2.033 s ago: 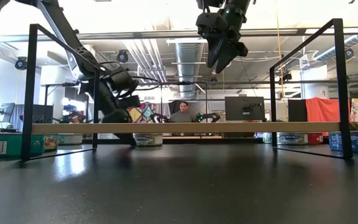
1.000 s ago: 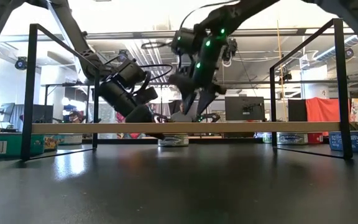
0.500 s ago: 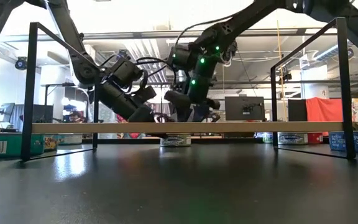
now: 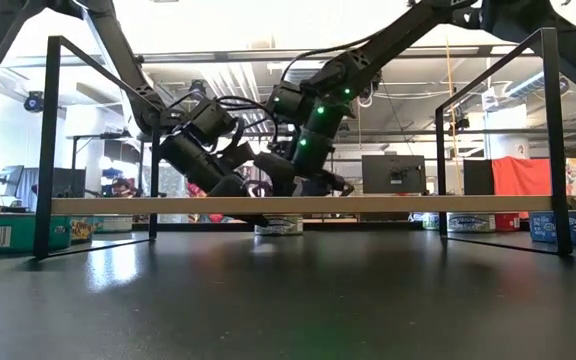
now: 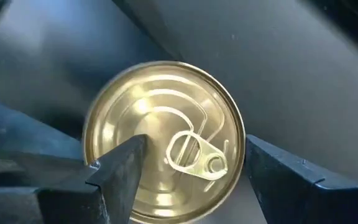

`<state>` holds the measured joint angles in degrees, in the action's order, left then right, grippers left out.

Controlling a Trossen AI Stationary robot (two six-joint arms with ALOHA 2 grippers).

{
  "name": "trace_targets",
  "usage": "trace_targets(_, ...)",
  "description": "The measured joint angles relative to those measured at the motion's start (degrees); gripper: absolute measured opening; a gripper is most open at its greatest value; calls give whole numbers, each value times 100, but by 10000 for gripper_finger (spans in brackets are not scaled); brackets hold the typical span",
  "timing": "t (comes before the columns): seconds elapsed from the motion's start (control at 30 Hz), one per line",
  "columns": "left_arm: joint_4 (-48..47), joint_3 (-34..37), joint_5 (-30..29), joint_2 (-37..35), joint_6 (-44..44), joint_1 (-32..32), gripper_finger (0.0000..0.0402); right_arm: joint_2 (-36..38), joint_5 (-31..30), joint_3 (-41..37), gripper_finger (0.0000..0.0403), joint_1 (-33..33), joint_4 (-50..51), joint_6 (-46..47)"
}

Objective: Stack canned seafood by type on shelf
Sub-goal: Put the top left green tuna can on the shelf

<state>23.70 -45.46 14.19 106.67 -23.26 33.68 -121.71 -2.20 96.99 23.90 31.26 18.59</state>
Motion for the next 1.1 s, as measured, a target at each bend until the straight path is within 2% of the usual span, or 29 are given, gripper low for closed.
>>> trace_targets(0.27, -13, 5, 38, -1, 17, 12, 361, 328, -110, 249, 274, 133, 667, -159)
trace_targets(0.5, -191, -102, 38, -2, 19, 12, 361, 495, -839, 215, 262, 305, 1946, 359)
trace_targets(0.63, -202, -102, 36, -2, 11, 12, 361, 253, -804, 46, 246, 376, 1837, 588)
trace_targets(0.87, -244, -85, -19, 0, 18, 19, 361, -36, 104, 95, 235, 305, 907, 839)
trace_targets(1.1, -7, 37, -36, -2, 38, 25, 361, -74, 222, 140, 235, 260, 782, 730)
